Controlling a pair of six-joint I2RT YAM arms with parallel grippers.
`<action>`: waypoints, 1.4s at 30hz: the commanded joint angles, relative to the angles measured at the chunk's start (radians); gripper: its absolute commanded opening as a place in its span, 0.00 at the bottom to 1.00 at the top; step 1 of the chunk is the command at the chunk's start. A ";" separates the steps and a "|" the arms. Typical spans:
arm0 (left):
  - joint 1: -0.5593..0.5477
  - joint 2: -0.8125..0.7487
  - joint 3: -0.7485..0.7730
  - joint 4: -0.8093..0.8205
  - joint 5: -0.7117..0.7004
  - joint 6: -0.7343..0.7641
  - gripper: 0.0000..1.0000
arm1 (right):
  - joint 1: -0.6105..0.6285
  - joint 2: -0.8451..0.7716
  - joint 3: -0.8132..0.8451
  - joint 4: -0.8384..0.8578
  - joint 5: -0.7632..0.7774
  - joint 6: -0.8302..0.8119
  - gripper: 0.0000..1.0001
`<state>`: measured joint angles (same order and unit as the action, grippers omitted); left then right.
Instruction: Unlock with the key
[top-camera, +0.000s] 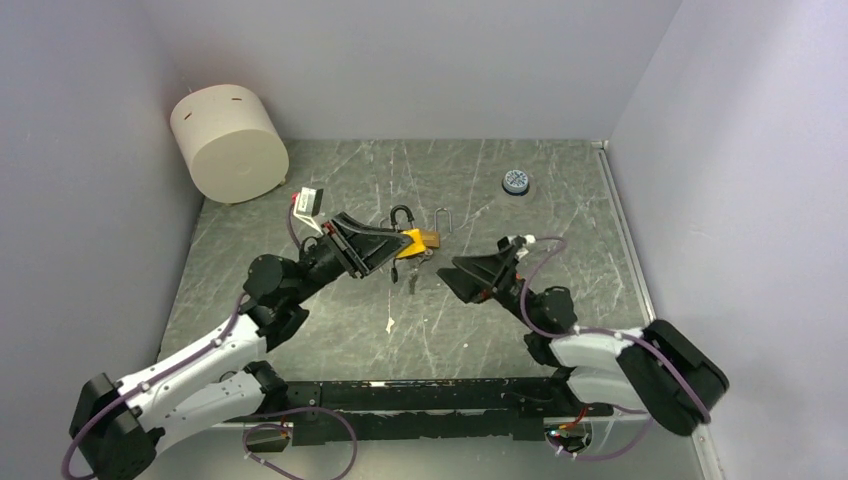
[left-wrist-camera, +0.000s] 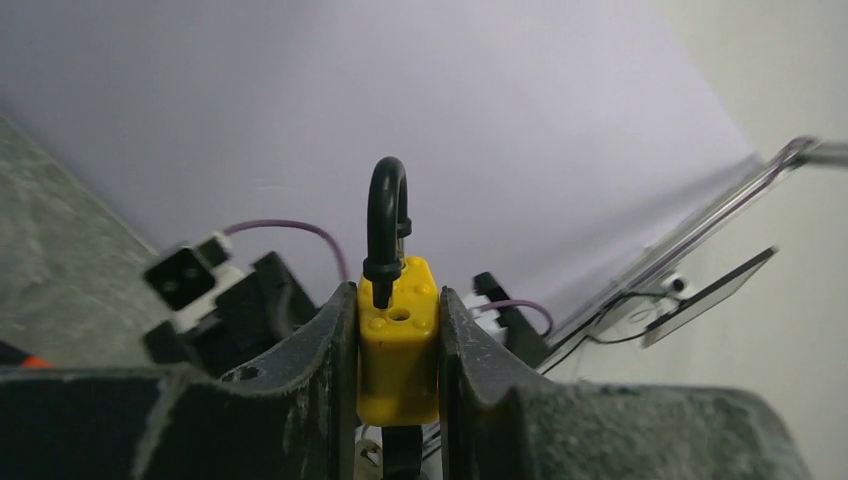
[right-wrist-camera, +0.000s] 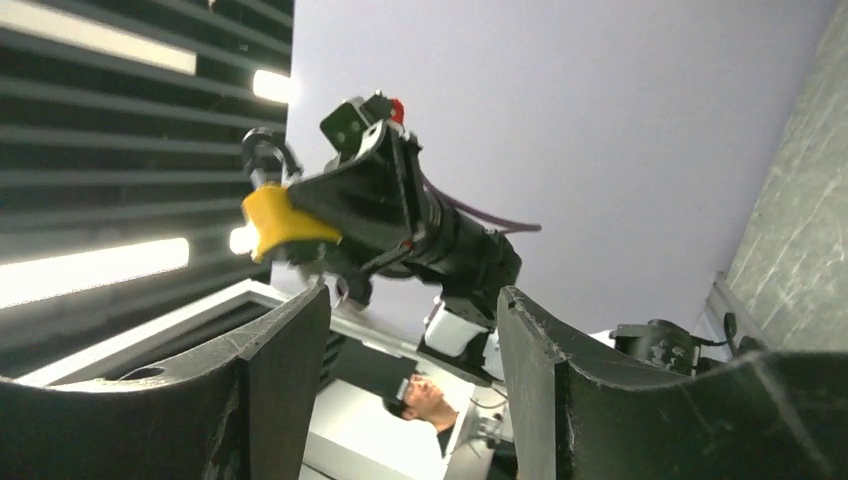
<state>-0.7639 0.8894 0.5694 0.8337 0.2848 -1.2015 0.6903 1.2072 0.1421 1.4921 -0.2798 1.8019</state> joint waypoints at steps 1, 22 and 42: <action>-0.001 -0.052 0.113 -0.192 0.105 0.286 0.02 | -0.042 -0.161 -0.056 0.042 -0.065 -0.133 0.65; -0.003 0.004 0.247 -0.447 0.624 0.611 0.02 | -0.070 -0.513 0.623 -1.392 -0.330 -1.206 0.68; -0.004 0.064 0.227 -0.317 0.793 0.574 0.02 | 0.001 -0.485 0.567 -1.122 -0.613 -1.156 0.68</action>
<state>-0.7635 0.9432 0.7597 0.4297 1.0428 -0.6144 0.6651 0.7185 0.6903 0.3099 -0.8814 0.6643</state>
